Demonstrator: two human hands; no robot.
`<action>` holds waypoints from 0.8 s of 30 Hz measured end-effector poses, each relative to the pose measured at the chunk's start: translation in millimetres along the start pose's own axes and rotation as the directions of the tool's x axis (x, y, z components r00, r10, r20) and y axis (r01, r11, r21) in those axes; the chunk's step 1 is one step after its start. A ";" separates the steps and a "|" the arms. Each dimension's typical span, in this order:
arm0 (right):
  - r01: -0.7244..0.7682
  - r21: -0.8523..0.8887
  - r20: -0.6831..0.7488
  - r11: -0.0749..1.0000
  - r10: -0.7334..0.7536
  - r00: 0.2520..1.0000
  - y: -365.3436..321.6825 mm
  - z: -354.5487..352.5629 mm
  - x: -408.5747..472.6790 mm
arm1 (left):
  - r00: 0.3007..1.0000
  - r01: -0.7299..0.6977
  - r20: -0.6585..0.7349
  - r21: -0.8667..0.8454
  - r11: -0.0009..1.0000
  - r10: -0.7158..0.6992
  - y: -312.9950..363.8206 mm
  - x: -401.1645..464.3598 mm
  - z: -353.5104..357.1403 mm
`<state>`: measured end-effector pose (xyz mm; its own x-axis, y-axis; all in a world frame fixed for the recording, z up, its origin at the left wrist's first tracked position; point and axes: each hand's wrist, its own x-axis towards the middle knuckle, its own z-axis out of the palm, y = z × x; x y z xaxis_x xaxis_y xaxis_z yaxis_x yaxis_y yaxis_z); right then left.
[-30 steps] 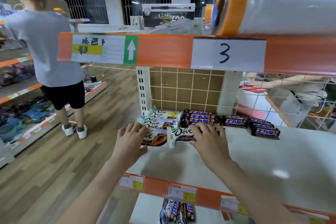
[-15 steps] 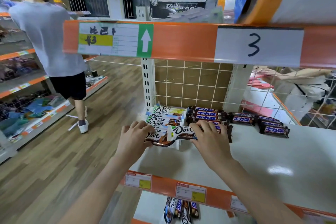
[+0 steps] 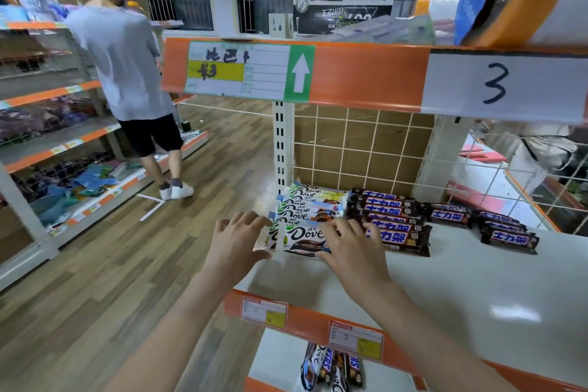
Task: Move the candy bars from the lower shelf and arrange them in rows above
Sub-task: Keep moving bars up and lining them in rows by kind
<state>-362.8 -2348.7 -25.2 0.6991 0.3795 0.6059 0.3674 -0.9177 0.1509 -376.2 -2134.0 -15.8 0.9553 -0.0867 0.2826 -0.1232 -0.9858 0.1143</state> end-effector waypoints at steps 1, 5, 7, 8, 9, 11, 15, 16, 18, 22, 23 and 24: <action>0.005 0.008 0.002 1.000 -0.005 1.000 -5.4 0.7 1.4 | 1.000 0.016 0.007 -0.004 1.000 -0.016 -3.5 -2.0 -2.1; 0.017 0.033 -0.016 0.999 -0.016 1.000 -23.8 1.3 6.4 | 0.998 0.062 0.012 -0.011 0.998 -0.062 -16.8 -11.2 -7.1; 0.010 0.042 -0.016 0.999 -0.009 1.000 -30.6 2.4 8.4 | 0.997 0.077 0.015 -0.015 0.997 -0.077 -22.2 -15.7 -8.3; 0.005 0.050 -0.010 0.999 -0.004 1.000 -33.2 3.7 9.2 | 0.997 0.082 0.016 -0.012 0.997 -0.082 -24.7 -17.9 -8.5; -0.002 0.059 -0.001 0.998 0.002 1.000 -35.1 5.4 9.7 | 0.996 0.086 0.018 -0.011 0.996 -0.086 -26.5 -19.8 -8.6; -0.012 0.067 0.028 0.998 0.011 1.000 -37.9 8.5 9.5 | 0.995 0.093 0.020 -0.016 0.995 -0.093 -29.3 -22.9 -8.2; 0.007 0.065 0.042 0.998 -0.010 0.999 -41.5 11.1 6.7 | 0.995 0.100 0.030 -0.011 0.995 -0.099 -31.2 -26.5 -7.4; 0.012 0.068 0.041 0.998 -0.015 0.999 -42.3 11.1 6.7 | 0.994 0.100 0.034 -0.007 0.995 -0.100 -31.4 -27.0 -7.4; 0.013 0.078 0.042 0.997 -0.016 0.999 -43.4 11.4 7.9 | 0.995 0.099 0.028 -0.008 0.995 -0.098 -31.8 -27.3 -7.8; 0.013 0.074 0.046 0.997 -0.017 0.999 -43.6 13.2 9.4 | 0.996 0.094 0.008 -0.015 0.995 -0.094 -31.0 -27.6 -9.7; 0.016 0.072 0.047 0.997 -0.019 0.999 -43.2 13.8 9.0 | 0.996 0.092 0.008 -0.012 0.996 -0.092 -30.4 -27.8 -9.7; 0.018 0.070 0.050 0.997 -0.022 0.999 -42.7 14.0 8.2 | 0.996 0.091 0.009 -0.008 0.996 -0.091 -29.6 -28.0 -9.5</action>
<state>-364.2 -2304.8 -37.6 0.7207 0.4049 0.5626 0.4221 -0.9002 0.1072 -401.8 -2101.0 -18.0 0.9650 0.0025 0.2621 -0.0375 -0.9883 0.1475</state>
